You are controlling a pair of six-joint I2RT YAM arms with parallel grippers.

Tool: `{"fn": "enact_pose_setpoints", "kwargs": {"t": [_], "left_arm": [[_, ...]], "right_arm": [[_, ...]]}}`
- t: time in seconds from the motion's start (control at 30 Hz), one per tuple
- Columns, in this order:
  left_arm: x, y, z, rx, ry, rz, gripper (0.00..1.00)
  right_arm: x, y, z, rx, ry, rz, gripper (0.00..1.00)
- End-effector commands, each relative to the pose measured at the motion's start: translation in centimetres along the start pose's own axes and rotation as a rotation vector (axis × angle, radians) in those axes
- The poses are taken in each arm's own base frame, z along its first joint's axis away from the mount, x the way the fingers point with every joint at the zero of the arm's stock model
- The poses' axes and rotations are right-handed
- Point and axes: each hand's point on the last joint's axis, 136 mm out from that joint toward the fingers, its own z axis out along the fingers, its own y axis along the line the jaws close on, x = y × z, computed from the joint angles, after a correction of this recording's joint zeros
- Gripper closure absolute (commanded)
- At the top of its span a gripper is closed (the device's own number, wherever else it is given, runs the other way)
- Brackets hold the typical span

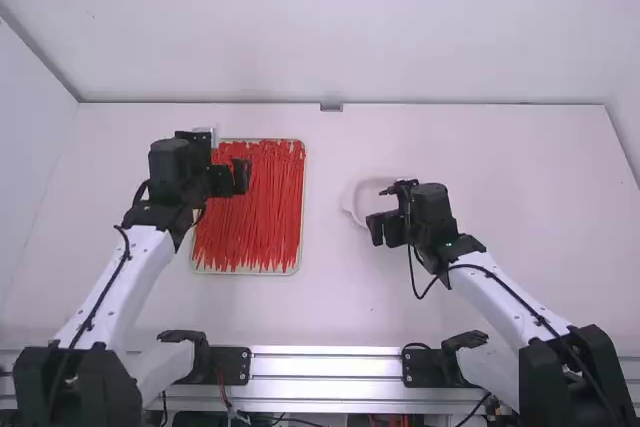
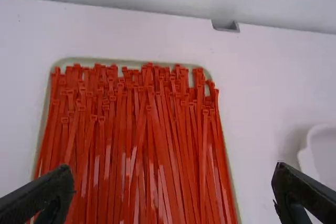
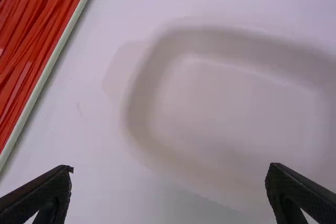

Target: Fasten the cable tie

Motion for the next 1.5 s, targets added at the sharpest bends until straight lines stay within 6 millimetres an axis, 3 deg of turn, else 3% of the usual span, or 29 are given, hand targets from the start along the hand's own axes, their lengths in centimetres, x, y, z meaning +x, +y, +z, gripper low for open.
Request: {"fn": "enact_pose_setpoints", "kwargs": {"t": [0.0,0.37,0.57,0.6,0.7,0.83,0.97,1.2,1.47], "left_arm": [[-1.4,0.4,0.7,-0.012,0.007,0.009,0.01],[-2.5,1.1,7.5,0.004,0.126,-0.017,0.01],[-0.9,2.3,11.9,-0.005,0.188,-0.05,0.01],[-0.9,2.3,11.9,-0.005,0.188,-0.05,0.01],[0.9,2.3,14.5,-0.001,0.213,-0.067,0.01],[2.2,2.0,16.2,0.003,0.23,-0.047,0.01],[3.2,2.2,17.4,-0.052,0.236,-0.022,0.01],[3.5,1.8,17.7,-0.168,0.23,0.103,0.01],[3.5,2.4,17.7,-0.239,0.22,0.102,0.01]], "right_arm": [[-1.9,-0.2,-0.7,0.022,-0.05,-0.008,0.02],[-1.9,-0.9,-0.6,0.066,-0.051,-0.003,0.02],[-1.9,-0.9,-0.6,0.066,-0.05,-0.007,0.02],[-1.9,-0.9,-0.6,0.066,-0.05,-0.007,0.02],[-1.9,-0.9,-0.6,0.066,-0.051,-0.007,0.02],[-1.9,-0.9,-0.6,0.066,-0.051,-0.007,0.02],[-1.8,-0.9,-0.6,0.066,-0.05,-0.007,0.02],[-1.9,-0.9,-0.6,0.066,-0.05,-0.007,0.02],[-1.8,-0.9,-0.6,0.067,-0.049,-0.006,0.02]]}}
